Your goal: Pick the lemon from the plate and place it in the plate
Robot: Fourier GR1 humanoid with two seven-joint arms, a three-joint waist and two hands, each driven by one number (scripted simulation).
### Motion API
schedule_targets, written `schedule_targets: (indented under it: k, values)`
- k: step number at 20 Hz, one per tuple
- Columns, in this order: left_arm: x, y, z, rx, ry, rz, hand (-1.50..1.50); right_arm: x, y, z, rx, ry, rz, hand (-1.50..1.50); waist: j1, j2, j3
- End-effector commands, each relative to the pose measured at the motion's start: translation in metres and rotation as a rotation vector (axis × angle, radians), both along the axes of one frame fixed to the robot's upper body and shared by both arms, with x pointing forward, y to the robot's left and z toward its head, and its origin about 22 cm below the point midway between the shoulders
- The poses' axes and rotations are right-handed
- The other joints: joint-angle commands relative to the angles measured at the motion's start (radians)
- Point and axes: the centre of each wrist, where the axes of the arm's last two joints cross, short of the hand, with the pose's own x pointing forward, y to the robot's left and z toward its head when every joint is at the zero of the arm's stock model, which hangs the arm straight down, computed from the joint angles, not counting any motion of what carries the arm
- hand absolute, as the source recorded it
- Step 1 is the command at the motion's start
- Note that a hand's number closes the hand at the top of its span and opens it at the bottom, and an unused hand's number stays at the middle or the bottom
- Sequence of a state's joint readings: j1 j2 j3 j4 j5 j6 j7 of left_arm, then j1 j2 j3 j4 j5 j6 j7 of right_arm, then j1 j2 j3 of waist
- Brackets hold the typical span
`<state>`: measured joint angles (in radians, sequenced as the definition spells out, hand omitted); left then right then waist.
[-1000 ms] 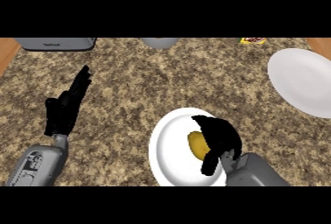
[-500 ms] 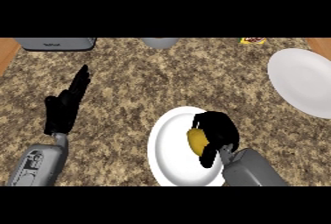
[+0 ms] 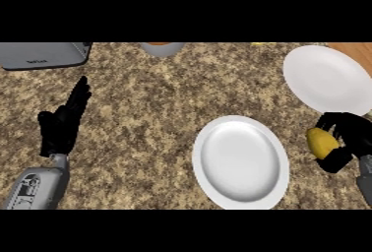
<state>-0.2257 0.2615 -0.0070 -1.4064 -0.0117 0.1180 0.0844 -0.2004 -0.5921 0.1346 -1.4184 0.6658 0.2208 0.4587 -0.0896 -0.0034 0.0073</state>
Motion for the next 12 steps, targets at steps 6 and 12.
schedule_targets:
  k: [6,12]
  values:
    - [-0.012,0.012,-0.007,-0.003,0.017,0.010,0.00,-0.042,-0.174,0.095,-0.030,-0.521,-0.126,1.50,0.013,-0.003,0.004]
    - [0.002,-0.007,0.009,0.001,-0.007,-0.040,0.00,-0.071,-0.234,0.113,0.069,-0.733,0.005,1.50,0.072,0.007,0.000]
